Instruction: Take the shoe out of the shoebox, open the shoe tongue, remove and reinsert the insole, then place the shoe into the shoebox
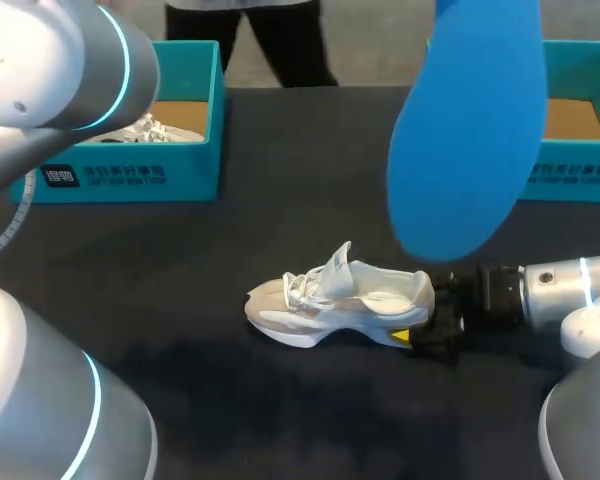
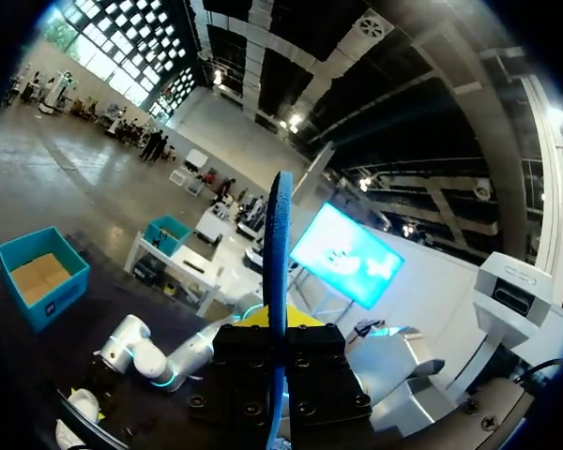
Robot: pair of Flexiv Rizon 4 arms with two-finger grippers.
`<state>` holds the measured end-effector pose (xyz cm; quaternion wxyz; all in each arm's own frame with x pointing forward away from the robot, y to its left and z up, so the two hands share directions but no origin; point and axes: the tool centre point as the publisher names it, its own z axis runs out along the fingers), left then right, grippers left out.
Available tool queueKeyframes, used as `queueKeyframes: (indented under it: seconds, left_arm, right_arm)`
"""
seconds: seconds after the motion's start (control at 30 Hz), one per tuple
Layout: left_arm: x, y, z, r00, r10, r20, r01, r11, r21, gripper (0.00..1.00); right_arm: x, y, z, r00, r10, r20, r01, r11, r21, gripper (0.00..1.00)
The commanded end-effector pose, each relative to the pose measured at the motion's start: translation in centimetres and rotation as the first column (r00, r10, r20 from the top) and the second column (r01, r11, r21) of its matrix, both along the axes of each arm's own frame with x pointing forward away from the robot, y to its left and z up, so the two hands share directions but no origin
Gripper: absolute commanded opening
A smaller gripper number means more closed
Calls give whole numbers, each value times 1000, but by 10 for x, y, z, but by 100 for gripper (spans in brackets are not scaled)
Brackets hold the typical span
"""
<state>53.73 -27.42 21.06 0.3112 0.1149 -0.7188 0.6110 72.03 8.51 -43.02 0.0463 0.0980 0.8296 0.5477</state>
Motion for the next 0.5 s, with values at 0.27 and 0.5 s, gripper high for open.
queueKeyframes:
  seconds: [0.27, 0.5]
  left_arm:
    - [-24, 20, 3, 997, 62, 56, -61, 998, -6, 0]
    - [-19, 25, 2, 998, 67, 5, -67, 998, -9, 0]
  right_arm:
    - [0, 1, 0, 1000, -1, -1, 1, 1000, -4, 0]
    - [0, 1, 0, 1000, -1, -1, 1, 1000, -4, 0]
